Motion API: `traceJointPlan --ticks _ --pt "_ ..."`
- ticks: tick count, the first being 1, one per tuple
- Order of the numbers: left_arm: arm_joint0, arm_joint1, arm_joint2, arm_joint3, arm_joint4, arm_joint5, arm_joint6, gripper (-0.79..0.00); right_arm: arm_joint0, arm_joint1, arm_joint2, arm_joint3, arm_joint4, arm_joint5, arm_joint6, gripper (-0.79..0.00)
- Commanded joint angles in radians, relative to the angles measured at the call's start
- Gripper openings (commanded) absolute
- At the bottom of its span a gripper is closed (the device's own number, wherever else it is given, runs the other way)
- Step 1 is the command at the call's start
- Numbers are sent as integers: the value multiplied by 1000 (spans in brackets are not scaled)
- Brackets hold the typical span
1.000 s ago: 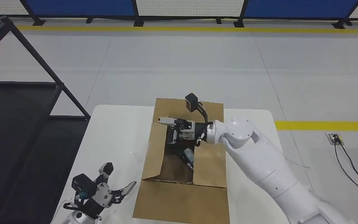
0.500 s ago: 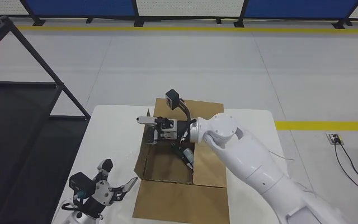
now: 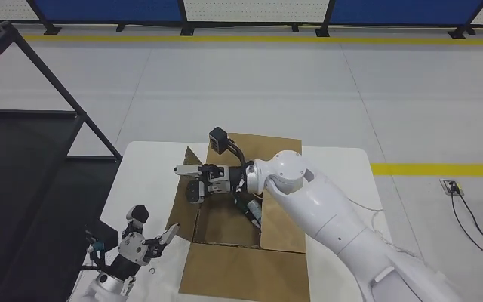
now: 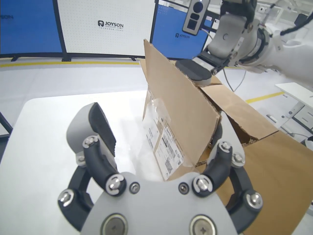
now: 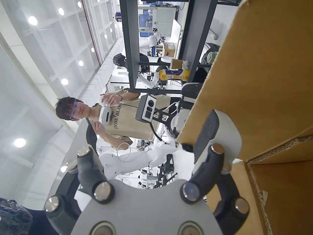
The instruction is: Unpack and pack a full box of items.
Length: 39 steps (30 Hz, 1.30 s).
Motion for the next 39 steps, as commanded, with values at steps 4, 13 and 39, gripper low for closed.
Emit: traceJointPlan --ticks 4,13,39 --pt "10 -2 -30 16 -42 28 5 0 7 -14 8 42 -3 -20 41 0" --pt "16 0 -63 78 -20 58 -66 0 -3 10 100 56 -21 -120 80 0" --pt "-85 -6 -5 248 47 121 -117 0 -168 122 329 -148 -178 -49 86 0"
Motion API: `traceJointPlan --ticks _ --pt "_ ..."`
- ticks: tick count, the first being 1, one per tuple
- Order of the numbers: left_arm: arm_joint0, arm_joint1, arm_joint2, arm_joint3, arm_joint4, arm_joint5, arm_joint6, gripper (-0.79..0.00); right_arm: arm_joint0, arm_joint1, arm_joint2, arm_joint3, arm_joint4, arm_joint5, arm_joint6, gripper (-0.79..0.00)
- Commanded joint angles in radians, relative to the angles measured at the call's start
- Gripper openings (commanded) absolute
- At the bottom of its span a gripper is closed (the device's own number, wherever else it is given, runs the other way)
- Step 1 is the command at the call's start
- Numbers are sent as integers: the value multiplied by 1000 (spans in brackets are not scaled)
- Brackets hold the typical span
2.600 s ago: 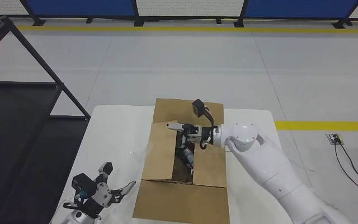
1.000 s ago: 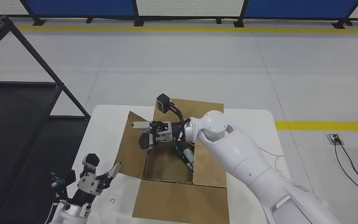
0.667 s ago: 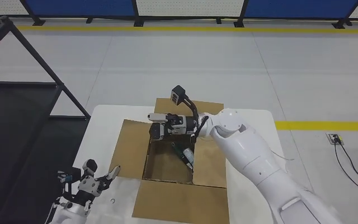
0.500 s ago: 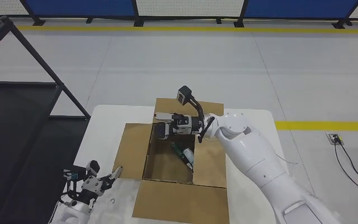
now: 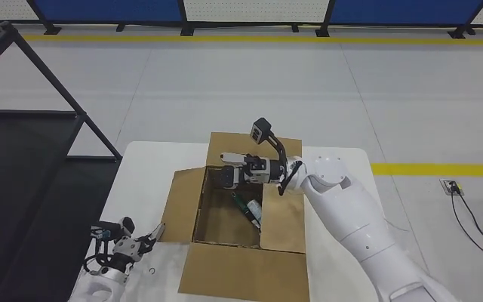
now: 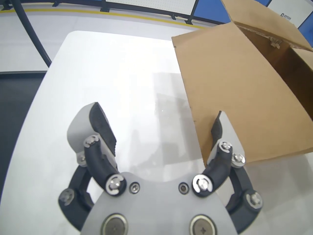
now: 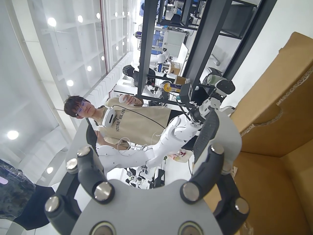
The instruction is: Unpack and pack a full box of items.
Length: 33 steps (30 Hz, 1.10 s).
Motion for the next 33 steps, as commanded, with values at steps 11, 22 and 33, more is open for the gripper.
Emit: traceJointPlan --ticks 11,22,33 --pt "117 5 -159 -242 -82 -52 117 0 -108 63 136 -130 -101 -10 37 0" --pt "105 11 -167 -524 -33 -106 7 0 -332 145 399 -314 -107 -21 52 0" --pt "-254 7 196 -381 36 -140 -285 0 -647 213 698 -583 -103 -29 56 0"
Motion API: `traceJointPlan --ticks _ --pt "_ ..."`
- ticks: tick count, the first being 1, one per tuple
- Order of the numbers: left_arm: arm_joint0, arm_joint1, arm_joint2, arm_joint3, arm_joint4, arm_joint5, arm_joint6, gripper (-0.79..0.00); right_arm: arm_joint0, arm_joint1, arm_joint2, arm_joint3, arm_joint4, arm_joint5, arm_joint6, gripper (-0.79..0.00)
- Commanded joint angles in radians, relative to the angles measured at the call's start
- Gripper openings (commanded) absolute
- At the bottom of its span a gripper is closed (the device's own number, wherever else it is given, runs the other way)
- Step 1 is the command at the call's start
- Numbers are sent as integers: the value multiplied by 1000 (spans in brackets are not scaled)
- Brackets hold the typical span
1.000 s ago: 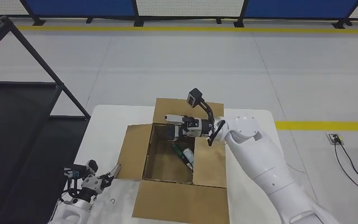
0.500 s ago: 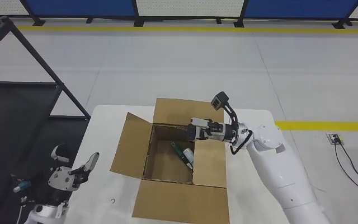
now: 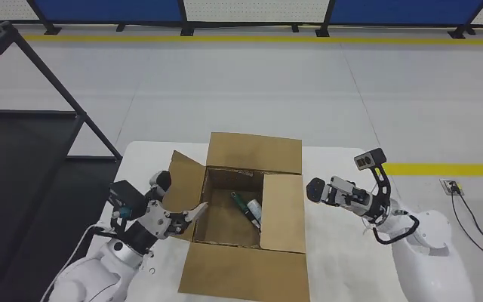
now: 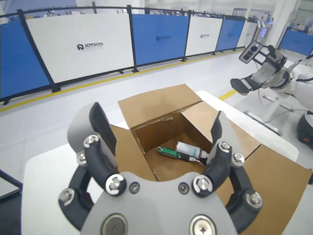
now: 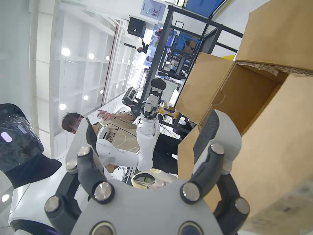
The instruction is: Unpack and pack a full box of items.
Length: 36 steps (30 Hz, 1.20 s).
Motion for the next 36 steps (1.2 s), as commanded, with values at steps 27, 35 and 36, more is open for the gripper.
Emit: traceJointPlan --ticks 27,35,36 --pt "-262 -49 336 272 -249 58 -178 0 -190 32 116 -148 -1 -53 -21 0" --pt "-432 -90 443 490 -666 194 -420 0 -274 51 201 -161 13 -118 29 0" --pt "-447 -95 454 515 -722 210 -459 0 -283 54 209 -162 15 -123 32 0"
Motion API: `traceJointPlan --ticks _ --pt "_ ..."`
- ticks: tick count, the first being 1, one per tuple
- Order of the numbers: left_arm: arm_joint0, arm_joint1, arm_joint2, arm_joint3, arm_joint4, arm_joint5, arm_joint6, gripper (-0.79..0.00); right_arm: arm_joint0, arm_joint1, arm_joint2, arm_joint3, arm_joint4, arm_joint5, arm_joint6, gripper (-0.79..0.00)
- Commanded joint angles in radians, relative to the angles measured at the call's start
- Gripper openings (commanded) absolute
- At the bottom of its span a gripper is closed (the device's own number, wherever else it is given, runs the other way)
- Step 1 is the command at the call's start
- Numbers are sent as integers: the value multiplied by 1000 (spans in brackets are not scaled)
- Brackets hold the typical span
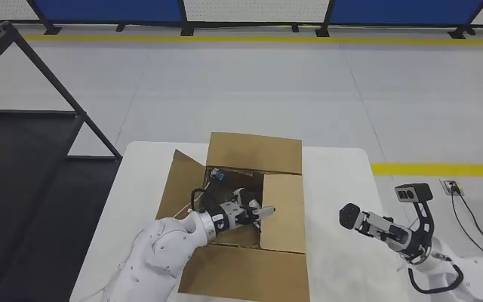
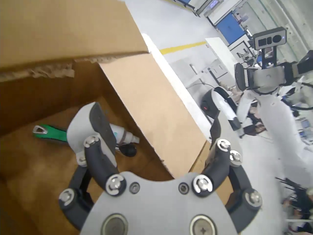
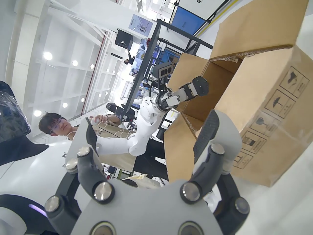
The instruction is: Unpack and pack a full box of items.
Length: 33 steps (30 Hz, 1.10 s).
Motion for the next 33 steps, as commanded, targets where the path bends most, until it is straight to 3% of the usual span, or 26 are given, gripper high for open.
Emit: traceJointPlan --ticks 1,10,17,20,28,33 --pt "-36 -7 21 47 -101 30 -83 0 -16 4 15 -2 5 -9 7 0" --pt "-108 -31 81 147 -236 102 -173 0 -39 19 37 -16 14 -24 22 0" --pt "-113 -44 101 168 -315 45 -154 0 -41 30 31 -23 13 -29 36 0" --pt "-99 -43 92 135 -327 26 -145 0 -44 34 30 -36 16 -35 40 0" --pt "-18 -25 44 -68 -277 23 -120 0 -80 46 44 -95 44 -58 63 0" --pt "-26 -31 62 -109 -275 8 -80 0 -105 53 57 -115 83 -73 93 0"
